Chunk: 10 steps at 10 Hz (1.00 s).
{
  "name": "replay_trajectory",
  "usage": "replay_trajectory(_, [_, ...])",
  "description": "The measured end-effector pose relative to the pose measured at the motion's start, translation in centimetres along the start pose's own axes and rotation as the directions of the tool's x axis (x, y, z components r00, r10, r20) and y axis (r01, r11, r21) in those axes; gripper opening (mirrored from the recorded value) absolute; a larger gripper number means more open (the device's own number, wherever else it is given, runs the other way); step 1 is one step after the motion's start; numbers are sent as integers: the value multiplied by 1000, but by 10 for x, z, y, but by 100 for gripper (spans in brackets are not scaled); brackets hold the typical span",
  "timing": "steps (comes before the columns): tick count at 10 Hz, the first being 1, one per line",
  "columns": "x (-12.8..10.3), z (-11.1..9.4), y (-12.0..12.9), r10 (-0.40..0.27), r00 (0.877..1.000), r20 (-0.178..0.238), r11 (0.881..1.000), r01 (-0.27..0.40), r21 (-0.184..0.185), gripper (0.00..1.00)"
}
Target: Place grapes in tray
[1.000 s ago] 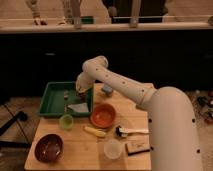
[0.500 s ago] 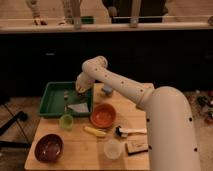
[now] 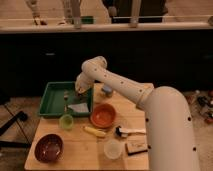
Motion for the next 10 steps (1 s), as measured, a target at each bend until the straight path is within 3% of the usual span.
replay_trajectory(6, [-2, 2, 0, -8, 1000, 12, 1000, 8, 3, 2])
replay_trajectory(10, [-1, 2, 0, 9, 1000, 17, 1000, -9, 6, 40])
